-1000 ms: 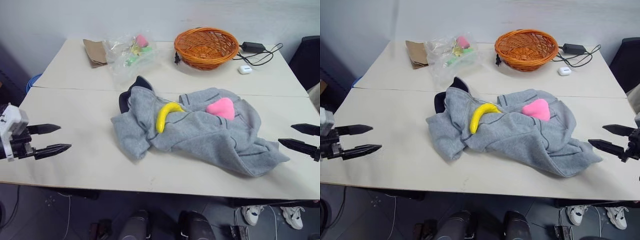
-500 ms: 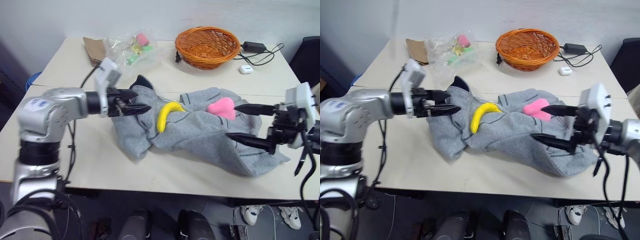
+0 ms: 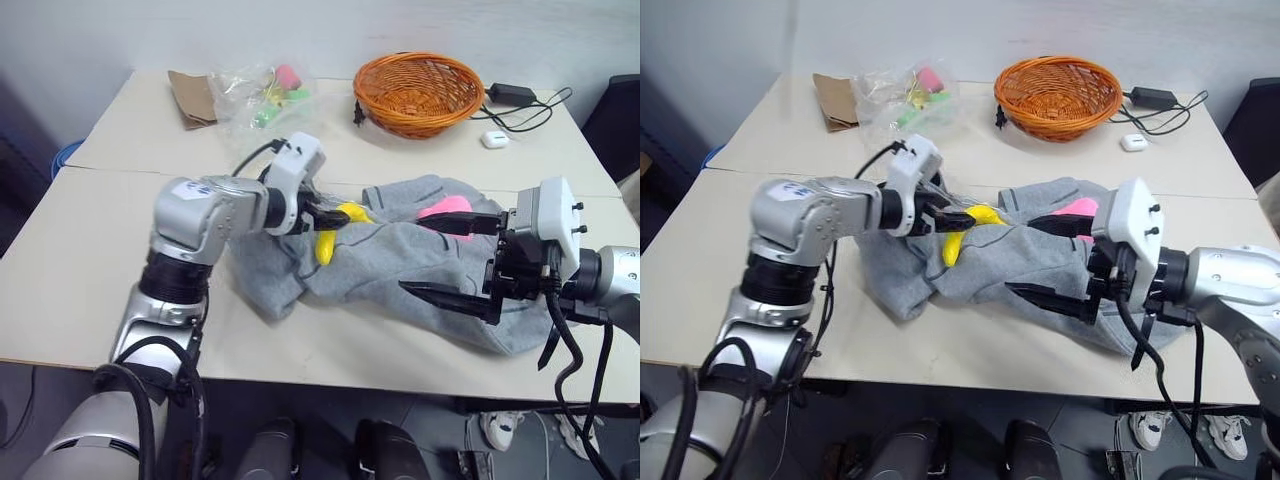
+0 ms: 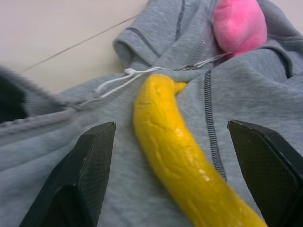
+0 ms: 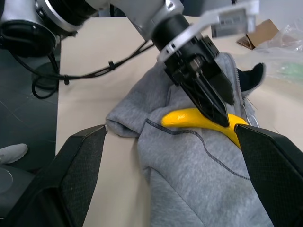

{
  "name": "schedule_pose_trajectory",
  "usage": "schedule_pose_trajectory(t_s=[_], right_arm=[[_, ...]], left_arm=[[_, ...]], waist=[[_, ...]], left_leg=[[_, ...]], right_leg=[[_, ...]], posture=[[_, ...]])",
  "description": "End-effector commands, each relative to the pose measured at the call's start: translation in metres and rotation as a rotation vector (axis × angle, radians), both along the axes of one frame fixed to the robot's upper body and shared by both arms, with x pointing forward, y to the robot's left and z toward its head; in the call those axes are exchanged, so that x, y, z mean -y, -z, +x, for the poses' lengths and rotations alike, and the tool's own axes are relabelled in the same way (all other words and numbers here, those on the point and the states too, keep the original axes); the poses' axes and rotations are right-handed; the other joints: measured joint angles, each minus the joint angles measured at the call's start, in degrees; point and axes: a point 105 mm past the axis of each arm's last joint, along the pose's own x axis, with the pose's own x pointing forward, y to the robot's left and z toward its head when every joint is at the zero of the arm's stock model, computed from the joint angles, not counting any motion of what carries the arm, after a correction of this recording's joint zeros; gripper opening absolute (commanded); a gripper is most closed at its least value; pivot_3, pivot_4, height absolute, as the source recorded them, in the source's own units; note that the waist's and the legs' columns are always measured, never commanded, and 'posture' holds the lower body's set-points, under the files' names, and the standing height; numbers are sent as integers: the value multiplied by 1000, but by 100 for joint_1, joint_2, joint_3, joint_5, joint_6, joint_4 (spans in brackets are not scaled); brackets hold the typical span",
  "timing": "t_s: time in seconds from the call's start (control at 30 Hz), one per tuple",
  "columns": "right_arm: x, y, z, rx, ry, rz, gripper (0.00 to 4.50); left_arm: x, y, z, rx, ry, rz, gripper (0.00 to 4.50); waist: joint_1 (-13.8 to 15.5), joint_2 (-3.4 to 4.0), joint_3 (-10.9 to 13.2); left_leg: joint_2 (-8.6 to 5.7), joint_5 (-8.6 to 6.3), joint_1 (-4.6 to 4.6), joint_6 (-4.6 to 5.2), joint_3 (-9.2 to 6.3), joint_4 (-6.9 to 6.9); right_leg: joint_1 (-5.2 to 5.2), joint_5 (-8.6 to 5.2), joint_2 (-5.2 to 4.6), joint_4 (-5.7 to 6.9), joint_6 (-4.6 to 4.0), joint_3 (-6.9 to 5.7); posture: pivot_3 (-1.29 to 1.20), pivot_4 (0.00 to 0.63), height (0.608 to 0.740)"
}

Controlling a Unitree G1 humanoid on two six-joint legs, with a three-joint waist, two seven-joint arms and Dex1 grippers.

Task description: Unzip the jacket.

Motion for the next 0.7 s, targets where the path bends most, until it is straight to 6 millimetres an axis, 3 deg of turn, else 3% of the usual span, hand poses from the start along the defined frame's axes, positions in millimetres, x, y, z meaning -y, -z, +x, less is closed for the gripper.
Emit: schedule_pose_trajectory(t_s=[0.03,0.13,0.3,0.43,0.5,0.6,0.7], right_arm=[[-3,-9,-8,54,-14,21,4500],[-3,-10,-8,60,-4,29,4500],[-2,-9,-8,63,2,32,4500],[-1,-10,-6,65,5,35,4500],[-3,-10,-5,62,-3,40,4500],[-7,-9,-2,58,-25,43,4500],[-11,-9,1,53,-56,44,4500]], left_arm=[[3,2,5,41,-4,47,3945],[4,10,4,23,-1,55,3945],[8,12,-2,9,20,46,2532],[11,3,-4,18,17,5,1344],[12,-15,-3,52,-3,-65,1010],[1,-50,-5,123,-53,-209,991],[-33,-83,-5,200,-171,-357,991]], waist=[[18,0,0],[36,0,0],[42,0,0],[44,0,0],[46,-1,1],[43,-1,1],[9,-1,1]], left_leg=[[1,0,-1,0,0,2],[4,-1,-1,-1,0,2],[5,-2,-4,-1,0,3],[5,-2,-6,-1,0,4],[5,-2,-7,-1,-1,5],[8,-2,-35,0,-10,22],[9,-1,-57,0,-9,31]], right_leg=[[-1,0,0,1,0,0],[-1,1,2,0,0,0],[-1,1,2,-1,0,-1],[-2,1,2,-1,0,-2],[-2,1,1,-1,0,-3],[-19,5,1,1,2,-8],[-42,9,2,10,3,-7]], posture=[[0,150,740],[0,150,740],[0,150,740],[0,150,740],[0,150,740],[0,150,740],[0,150,740]])
